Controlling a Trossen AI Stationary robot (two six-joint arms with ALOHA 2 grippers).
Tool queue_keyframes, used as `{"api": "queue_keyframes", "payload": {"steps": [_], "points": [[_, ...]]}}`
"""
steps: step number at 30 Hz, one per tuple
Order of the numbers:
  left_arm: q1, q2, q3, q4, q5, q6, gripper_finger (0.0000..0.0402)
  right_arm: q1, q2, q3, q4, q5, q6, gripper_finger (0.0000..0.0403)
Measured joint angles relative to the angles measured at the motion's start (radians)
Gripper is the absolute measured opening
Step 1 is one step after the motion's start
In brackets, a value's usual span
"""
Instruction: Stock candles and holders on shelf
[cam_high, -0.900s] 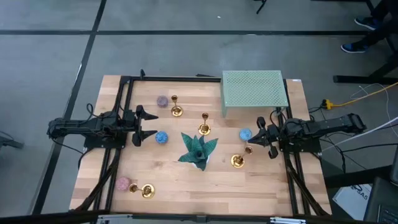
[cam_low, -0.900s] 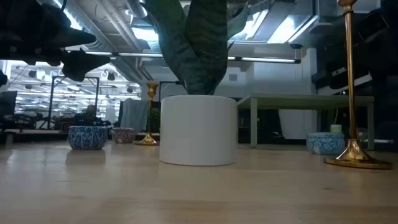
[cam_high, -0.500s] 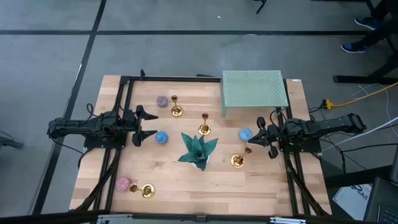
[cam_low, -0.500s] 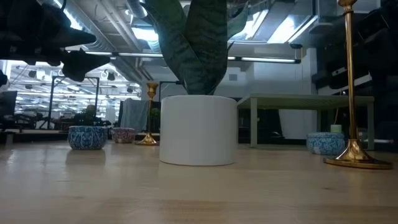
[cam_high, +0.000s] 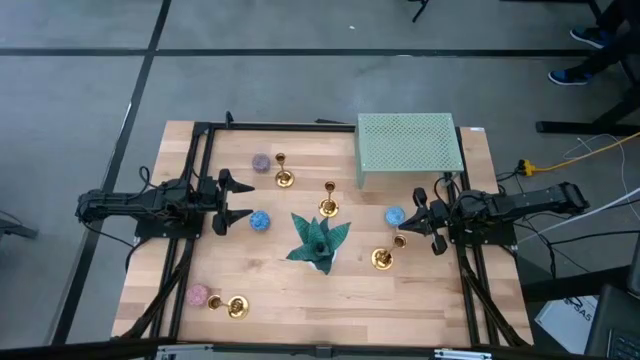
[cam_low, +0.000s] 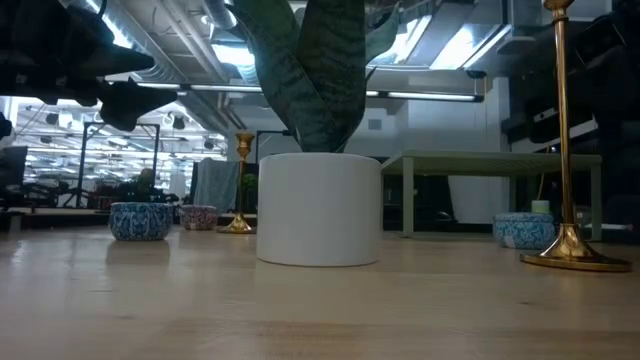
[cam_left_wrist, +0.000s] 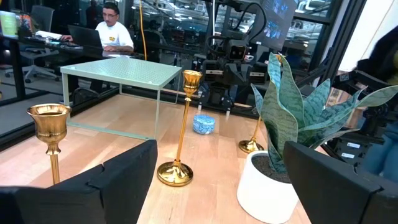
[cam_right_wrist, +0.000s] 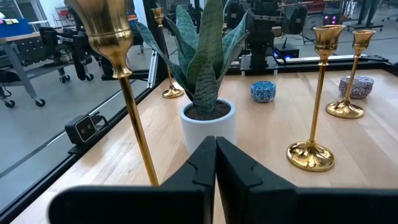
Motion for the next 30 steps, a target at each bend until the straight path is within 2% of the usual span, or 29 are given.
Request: {"api": "queue_keyframes", "payload": {"steps": [20, 21, 26, 30], "points": [[0.0, 0.0, 0.0, 0.0, 0.0, 0.0, 0.0345, 0.0, 0.0, 0.0, 0.0, 0.0, -0.004, 0.0014], [0.0, 0.0, 0.0, 0.0, 0.0, 0.0, 0.0345, 0.0, 0.0, 0.0, 0.0, 0.002, -0.031, 0.0014], [0.0, 0.0, 0.0, 0.0, 0.0, 0.0, 0.0345, -0.001, 0.0, 0.0, 0.0, 0.121, -0.413, 0.0014], [0.0, 0.0, 0.0, 0.0, 0.0, 0.0, 0.0345, -0.001, 0.0, 0.0, 0.001, 0.141, -0.468, 0.0014]]}}
